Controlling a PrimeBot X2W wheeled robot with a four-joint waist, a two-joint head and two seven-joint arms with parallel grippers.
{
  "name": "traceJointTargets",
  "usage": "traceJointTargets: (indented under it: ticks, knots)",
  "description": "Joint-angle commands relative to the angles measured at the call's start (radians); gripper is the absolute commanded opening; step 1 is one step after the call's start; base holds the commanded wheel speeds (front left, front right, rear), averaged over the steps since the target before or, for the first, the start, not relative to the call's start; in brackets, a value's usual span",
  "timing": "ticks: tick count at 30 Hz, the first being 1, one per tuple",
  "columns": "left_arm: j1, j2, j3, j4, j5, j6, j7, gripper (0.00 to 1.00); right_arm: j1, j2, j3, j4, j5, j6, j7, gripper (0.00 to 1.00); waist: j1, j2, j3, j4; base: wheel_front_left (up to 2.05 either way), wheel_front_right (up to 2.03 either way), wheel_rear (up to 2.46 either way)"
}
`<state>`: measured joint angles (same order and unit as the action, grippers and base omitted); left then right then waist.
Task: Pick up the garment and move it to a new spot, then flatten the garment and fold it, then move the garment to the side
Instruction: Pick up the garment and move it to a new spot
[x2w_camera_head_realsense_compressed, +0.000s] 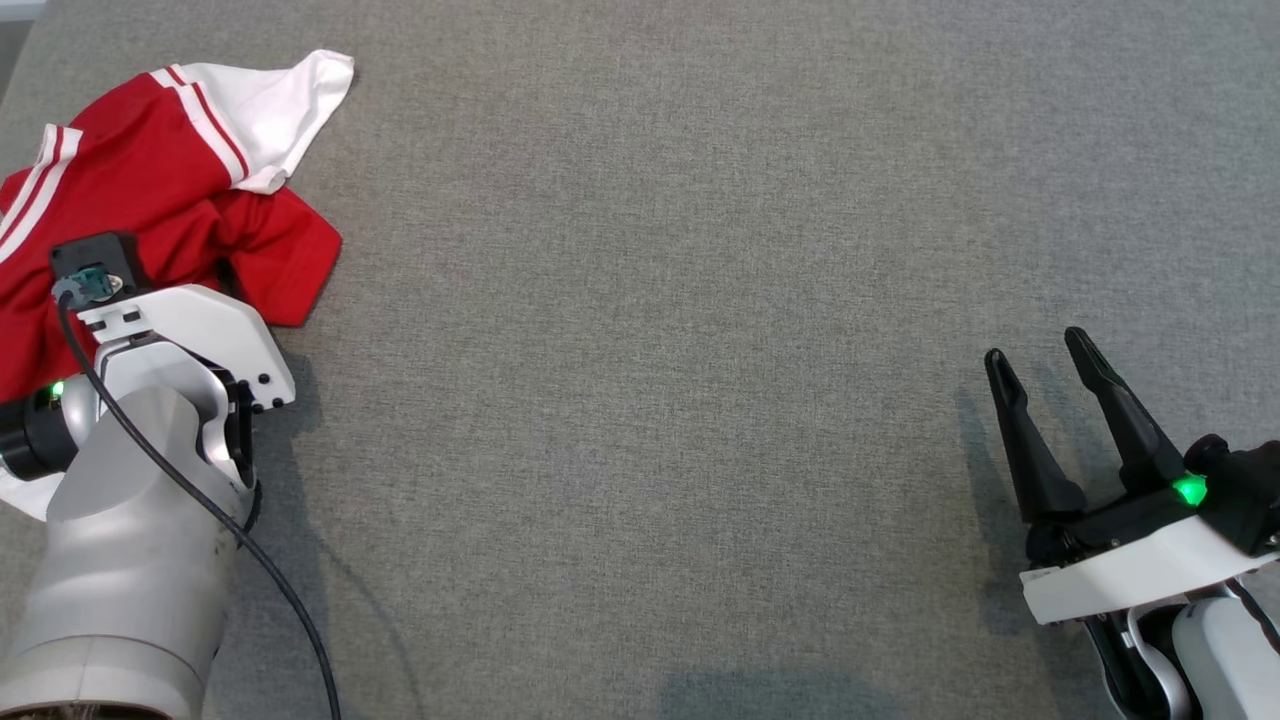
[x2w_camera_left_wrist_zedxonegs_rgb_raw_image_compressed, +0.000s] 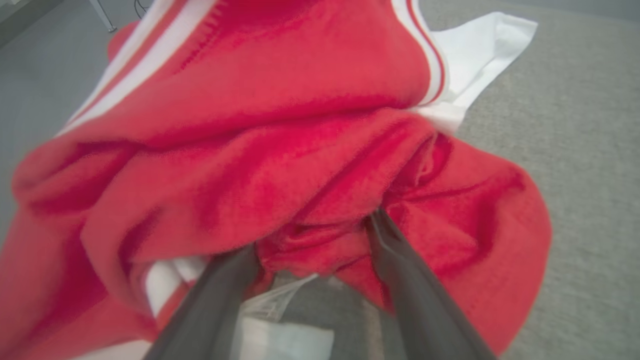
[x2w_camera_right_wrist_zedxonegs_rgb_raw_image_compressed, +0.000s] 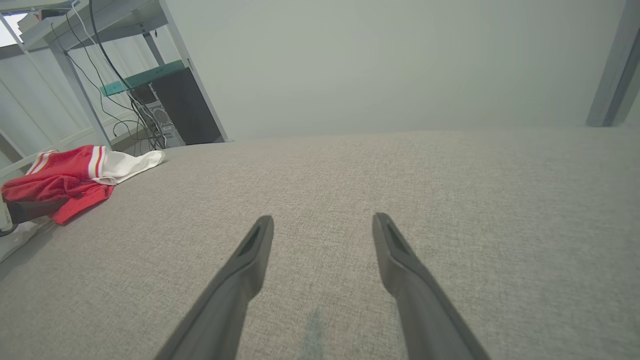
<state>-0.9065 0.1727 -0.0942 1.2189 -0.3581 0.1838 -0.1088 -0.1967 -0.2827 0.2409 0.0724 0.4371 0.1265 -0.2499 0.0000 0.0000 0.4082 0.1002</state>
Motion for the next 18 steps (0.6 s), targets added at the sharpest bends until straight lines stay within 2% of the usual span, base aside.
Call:
traceJointTargets:
  ticks: [1,4,5,6,7,8,13,18]
  knots:
    - [-0.026,0.053,0.019,-0.003,-0.006,-0.005,-0.008,1.00,-0.006,-0.011,0.026,-0.036,0.008,0.004,-0.012,1.00,0.0000,0.0000,0.003,-0.005,0.00,0.00,0.00]
    - [-0.028,0.065,0.009,0.016,0.001,-0.002,-0.015,1.00,-0.010,-0.014,0.033,-0.039,0.013,0.004,-0.012,1.00,0.0000,0.0000,0.006,-0.015,0.00,0.00,0.00]
    - [-0.028,0.068,0.010,0.020,-0.002,-0.005,-0.022,0.95,-0.011,-0.016,0.034,-0.040,0.014,0.004,-0.012,1.00,0.0000,0.0000,0.007,-0.018,0.00,0.00,0.00]
    - [-0.028,0.070,0.011,0.023,-0.005,-0.010,-0.028,0.71,-0.013,-0.017,0.037,-0.042,0.016,0.004,-0.012,1.00,0.0000,0.0000,0.009,-0.021,0.00,0.00,0.00]
    - [-0.028,0.072,0.013,0.024,-0.009,-0.018,-0.041,0.39,-0.015,-0.019,0.038,-0.043,0.017,0.004,-0.012,1.00,0.0000,0.0000,0.010,-0.023,0.00,0.00,0.00]
    - [-0.027,0.076,0.014,0.025,-0.011,-0.020,-0.057,0.00,-0.017,-0.020,0.039,-0.045,0.017,0.004,-0.012,1.00,0.0000,0.0000,0.011,-0.026,0.00,0.00,0.00]
    - [-0.023,0.085,0.012,0.019,-0.012,-0.035,-0.125,0.00,-0.023,-0.021,0.038,-0.050,0.015,0.004,-0.012,1.00,0.0000,0.0000,0.012,-0.032,0.00,0.00,0.00]
    - [-0.007,0.094,0.019,-0.036,-0.009,-0.029,-0.151,0.00,-0.028,-0.013,0.044,-0.044,0.014,0.004,-0.012,1.00,0.0000,0.0000,-0.005,-0.035,0.00,0.00,0.00]
